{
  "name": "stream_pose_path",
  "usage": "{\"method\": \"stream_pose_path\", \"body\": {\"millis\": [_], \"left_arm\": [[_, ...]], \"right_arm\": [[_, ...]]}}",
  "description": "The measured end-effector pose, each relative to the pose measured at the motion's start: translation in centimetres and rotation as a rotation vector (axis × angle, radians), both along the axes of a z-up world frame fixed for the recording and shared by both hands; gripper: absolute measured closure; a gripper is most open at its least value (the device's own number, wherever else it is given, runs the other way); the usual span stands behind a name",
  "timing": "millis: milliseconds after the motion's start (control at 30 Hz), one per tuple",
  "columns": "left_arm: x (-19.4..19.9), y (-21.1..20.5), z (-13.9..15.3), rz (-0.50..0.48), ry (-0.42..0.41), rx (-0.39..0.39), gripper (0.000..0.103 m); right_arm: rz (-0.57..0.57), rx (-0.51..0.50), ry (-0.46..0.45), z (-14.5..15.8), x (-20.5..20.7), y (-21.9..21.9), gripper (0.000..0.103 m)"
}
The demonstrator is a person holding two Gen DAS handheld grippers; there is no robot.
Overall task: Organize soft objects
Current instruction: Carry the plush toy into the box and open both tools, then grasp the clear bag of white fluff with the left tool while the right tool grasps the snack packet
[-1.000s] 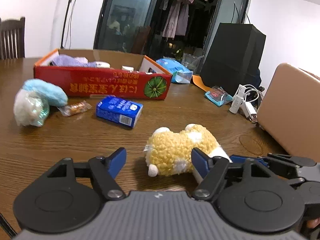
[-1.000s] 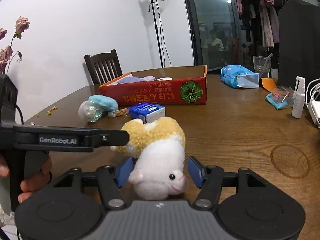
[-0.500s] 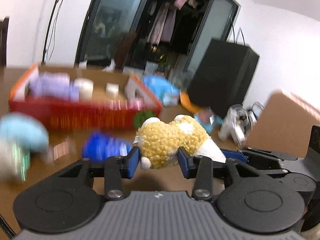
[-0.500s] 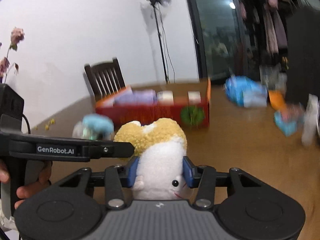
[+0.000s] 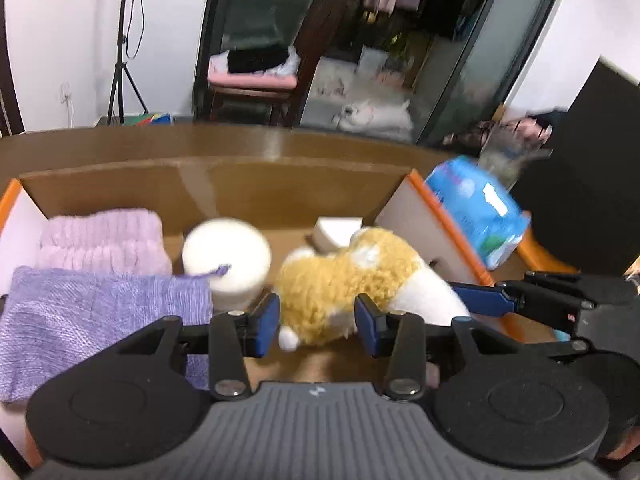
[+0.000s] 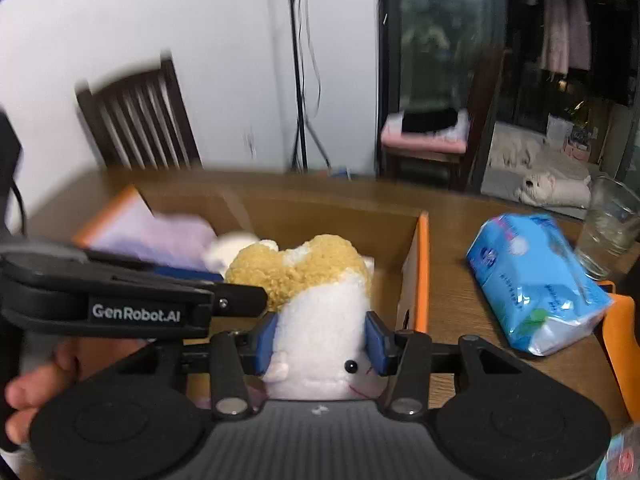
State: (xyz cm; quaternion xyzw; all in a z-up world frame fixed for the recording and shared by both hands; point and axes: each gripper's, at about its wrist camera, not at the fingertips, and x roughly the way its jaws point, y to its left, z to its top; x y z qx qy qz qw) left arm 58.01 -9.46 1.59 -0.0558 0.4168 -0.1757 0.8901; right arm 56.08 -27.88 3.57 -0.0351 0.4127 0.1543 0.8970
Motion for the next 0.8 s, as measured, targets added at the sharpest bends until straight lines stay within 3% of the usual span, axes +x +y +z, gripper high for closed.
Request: {"method": "stream_pose_path", "body": {"millis": [200,333,567,800], "left_arm": [[-1.2,1.4,1.0,0.014,-0.039,-0.006,0.057],[-4.0,2.7,4.5,0.022,-0.11,0.022,0.051],[-12.4,6.5,11.2,0.07,-0.258,0.079,0.042],[-20.4,8.7,13.5,0.123,-0.339,0.12,0.039]], "right_arm": [[0.03,-0.041,0.001,0.3,-0.5,0.8,0.046],[0.01,-0.015,-0.072,3.7,-2.4,-0.7,0.046],[-0.025,0.018,-0.215,11.2,-9.4,-5.1,0.046],[-0.015,0.058,-0.289,13.9,-16.6,-7.2,0.046]]}}
